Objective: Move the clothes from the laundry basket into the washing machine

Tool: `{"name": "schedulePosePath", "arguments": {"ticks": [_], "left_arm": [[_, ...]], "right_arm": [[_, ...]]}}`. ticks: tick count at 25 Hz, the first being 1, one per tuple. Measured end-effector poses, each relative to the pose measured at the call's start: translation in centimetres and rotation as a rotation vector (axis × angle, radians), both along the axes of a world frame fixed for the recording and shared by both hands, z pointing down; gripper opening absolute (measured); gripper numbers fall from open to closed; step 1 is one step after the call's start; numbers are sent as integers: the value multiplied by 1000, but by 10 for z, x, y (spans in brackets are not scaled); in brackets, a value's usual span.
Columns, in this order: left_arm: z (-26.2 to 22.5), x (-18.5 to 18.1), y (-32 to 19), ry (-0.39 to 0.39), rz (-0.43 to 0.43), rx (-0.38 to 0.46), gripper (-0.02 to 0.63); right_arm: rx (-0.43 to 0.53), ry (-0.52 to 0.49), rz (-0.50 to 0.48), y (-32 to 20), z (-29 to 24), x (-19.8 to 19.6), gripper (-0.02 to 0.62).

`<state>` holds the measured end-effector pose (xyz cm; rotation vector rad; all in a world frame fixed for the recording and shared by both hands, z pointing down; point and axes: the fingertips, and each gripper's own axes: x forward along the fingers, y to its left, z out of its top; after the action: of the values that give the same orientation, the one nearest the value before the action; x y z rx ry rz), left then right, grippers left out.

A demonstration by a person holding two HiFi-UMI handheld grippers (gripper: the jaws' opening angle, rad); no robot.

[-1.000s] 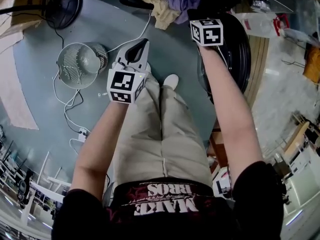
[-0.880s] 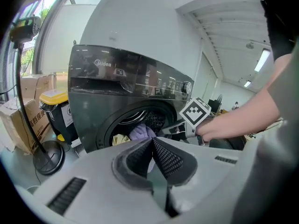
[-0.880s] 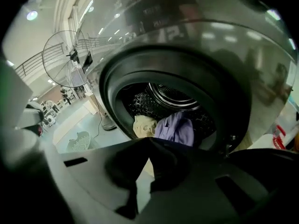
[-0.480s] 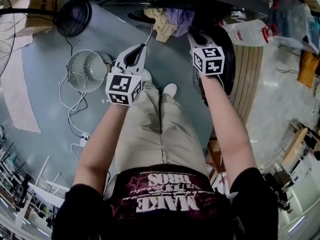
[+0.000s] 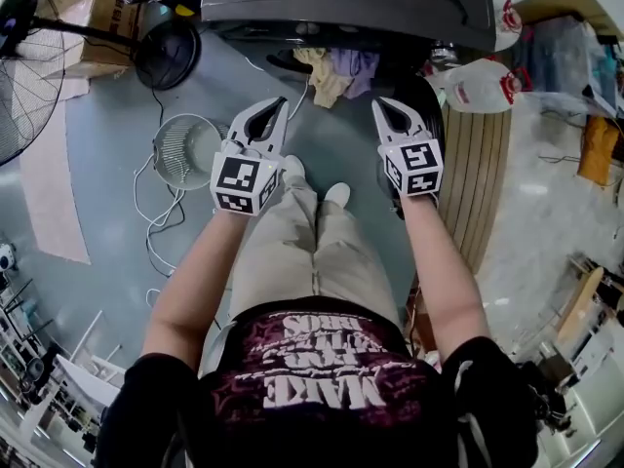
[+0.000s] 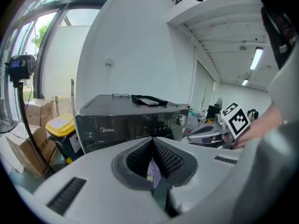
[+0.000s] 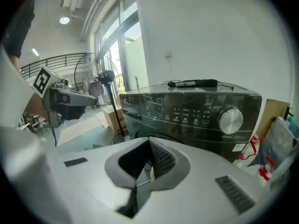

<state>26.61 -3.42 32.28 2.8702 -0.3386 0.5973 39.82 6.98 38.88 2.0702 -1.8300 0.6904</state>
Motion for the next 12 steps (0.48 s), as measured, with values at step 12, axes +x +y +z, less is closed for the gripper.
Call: {"name": "schedulePosePath", "arguments": {"ticks": [12], "left_arm": [[-85,-23,-2,67,-30,45,5]], "right_arm": [[64,20,22,34,-90,-20,3]]}}
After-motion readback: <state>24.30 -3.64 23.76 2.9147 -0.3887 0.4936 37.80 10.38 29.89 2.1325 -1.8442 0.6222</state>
